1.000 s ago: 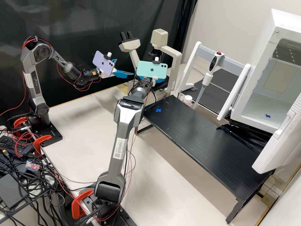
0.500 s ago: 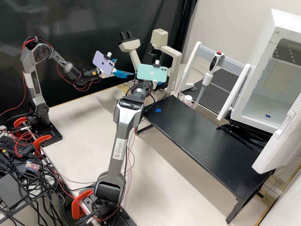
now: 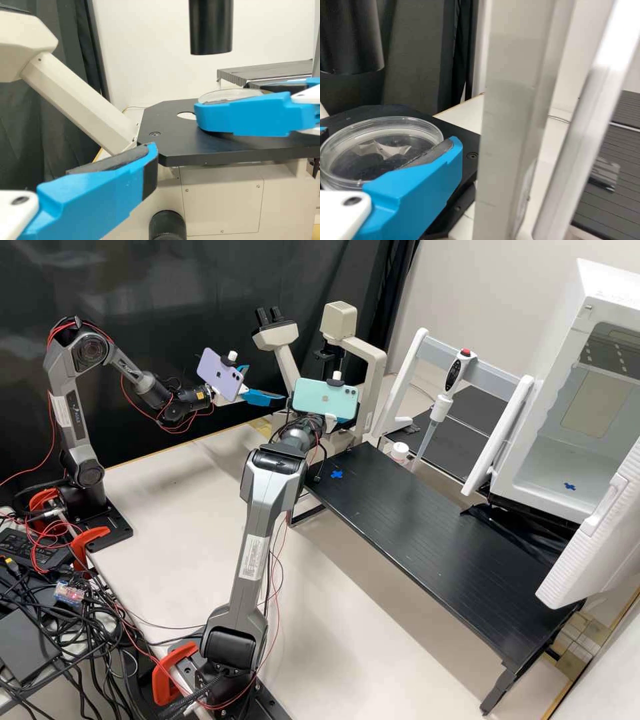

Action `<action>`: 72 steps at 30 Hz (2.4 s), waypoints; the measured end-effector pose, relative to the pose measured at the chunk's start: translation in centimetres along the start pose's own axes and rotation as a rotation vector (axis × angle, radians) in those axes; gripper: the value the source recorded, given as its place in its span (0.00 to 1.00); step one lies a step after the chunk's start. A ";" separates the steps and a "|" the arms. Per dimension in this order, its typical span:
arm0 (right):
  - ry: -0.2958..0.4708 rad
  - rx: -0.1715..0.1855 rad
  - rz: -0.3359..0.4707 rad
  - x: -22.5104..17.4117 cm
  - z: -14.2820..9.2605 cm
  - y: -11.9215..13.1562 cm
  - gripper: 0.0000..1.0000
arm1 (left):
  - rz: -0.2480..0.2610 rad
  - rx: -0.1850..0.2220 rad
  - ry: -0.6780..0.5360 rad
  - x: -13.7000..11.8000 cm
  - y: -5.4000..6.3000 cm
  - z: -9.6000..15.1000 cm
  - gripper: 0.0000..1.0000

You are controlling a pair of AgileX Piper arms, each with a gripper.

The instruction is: Move the petri dish to the bench

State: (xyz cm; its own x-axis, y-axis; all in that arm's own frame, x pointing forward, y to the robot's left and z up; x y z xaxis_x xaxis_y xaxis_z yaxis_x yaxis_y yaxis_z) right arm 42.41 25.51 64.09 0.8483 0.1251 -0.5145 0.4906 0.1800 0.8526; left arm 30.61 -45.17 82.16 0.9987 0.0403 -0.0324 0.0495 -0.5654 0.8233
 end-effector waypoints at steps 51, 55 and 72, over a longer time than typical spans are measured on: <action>0.016 -0.006 0.177 -19.0 10.1 -1.1 0.00 | 0.000 0.000 0.000 0.0 0.0 0.0 1.00; 0.019 -0.007 0.183 -19.7 10.3 -1.4 0.00 | 0.000 0.000 0.000 0.0 0.0 0.0 1.00; 0.019 -0.009 0.203 -20.6 11.1 -1.9 1.00 | 0.000 0.000 0.000 0.0 0.0 0.0 1.00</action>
State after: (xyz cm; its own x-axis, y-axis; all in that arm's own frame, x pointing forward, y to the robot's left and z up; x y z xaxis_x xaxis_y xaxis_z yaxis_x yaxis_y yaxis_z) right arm 26.22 11.79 74.04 0.9256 0.1782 -0.3339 0.3080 0.1583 0.9381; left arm 30.61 -45.17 82.16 0.9987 0.0403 -0.0324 0.0495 -0.5654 0.8233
